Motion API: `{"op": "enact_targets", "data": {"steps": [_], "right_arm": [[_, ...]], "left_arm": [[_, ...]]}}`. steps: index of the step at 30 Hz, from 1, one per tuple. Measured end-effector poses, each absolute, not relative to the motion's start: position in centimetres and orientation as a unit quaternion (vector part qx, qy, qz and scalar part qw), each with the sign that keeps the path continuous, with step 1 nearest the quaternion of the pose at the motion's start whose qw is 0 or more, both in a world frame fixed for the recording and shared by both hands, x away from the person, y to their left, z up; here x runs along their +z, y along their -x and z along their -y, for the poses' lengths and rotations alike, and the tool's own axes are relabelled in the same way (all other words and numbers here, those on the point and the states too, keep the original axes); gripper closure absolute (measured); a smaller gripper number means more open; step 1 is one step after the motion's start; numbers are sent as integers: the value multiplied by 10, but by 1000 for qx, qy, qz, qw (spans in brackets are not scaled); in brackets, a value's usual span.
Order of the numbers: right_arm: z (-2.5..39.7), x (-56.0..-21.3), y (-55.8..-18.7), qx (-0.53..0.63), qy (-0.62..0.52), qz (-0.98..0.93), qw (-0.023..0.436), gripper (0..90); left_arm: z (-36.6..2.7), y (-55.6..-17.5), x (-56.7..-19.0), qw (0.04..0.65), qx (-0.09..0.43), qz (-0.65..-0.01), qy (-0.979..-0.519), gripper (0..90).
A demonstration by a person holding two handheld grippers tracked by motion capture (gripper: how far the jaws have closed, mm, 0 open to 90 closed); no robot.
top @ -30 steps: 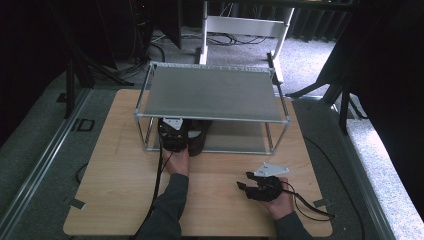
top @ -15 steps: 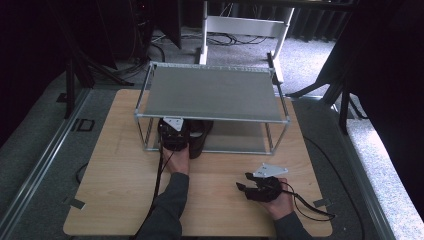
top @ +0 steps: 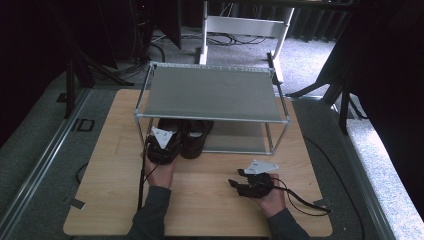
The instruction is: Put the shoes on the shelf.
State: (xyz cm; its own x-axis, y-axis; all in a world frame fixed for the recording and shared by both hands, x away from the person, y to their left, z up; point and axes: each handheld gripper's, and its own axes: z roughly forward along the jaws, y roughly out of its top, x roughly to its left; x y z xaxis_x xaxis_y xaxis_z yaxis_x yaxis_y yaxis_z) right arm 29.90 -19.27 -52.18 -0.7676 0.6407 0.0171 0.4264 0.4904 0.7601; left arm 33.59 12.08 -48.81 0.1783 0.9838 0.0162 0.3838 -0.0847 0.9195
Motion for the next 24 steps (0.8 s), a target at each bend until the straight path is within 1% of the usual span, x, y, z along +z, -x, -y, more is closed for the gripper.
{"op": "enact_targets", "data": {"steps": [4, 8, 16, 24], "right_arm": [[179, -520, -305, 396, -300, -857, 137, 455], [174, -522, -307, 392, -299, -859, 136, 454], [183, -526, -305, 386, -310, -858, 139, 452], [193, -528, -307, 385, -323, -853, 139, 451]], "left_arm": [[-135, -329, -494, 408, 345, -524, -663, 506], [-145, -321, -501, 406, 324, -520, -678, 505], [-156, -300, -516, 394, 278, -519, -706, 499], [-174, -283, -528, 356, 253, -537, -722, 496]]}}
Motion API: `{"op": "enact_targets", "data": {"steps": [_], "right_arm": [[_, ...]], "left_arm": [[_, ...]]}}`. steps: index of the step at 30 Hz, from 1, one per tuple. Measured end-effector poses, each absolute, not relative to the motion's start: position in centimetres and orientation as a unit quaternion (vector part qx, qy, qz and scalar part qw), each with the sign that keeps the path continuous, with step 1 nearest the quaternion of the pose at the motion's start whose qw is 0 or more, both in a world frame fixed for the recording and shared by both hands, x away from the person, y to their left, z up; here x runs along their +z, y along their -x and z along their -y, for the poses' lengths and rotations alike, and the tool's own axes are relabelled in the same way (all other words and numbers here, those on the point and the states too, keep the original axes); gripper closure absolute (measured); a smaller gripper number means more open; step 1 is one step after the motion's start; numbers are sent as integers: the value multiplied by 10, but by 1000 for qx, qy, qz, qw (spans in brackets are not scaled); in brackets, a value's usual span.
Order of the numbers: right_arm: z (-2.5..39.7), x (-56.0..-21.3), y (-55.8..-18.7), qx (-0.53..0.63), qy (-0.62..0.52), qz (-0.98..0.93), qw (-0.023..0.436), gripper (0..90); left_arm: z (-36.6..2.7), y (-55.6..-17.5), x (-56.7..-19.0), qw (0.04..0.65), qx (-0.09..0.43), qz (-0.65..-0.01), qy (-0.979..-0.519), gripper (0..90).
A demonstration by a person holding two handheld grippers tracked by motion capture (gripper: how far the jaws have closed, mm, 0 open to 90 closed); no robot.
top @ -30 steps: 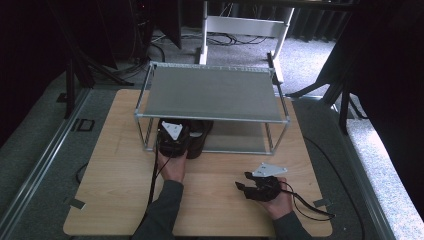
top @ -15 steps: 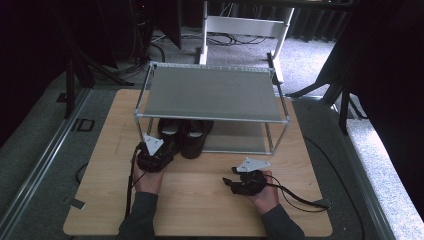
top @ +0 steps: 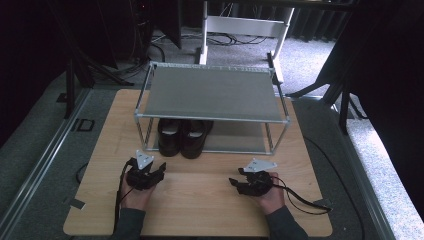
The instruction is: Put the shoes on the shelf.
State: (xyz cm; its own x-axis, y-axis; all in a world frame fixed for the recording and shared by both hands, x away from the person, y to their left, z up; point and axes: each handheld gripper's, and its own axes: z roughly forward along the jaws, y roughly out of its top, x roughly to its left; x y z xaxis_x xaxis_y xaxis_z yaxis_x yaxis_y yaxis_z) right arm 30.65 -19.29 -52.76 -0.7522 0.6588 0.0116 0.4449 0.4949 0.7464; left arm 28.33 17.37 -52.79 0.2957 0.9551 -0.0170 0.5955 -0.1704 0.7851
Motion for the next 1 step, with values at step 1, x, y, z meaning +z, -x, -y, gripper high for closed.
{"op": "enact_targets", "data": {"steps": [1], "right_arm": [[194, -528, -307, 383, -325, -853, 141, 448]], "left_arm": [[-177, -281, -529, 351, 251, -541, -722, 496]]}}
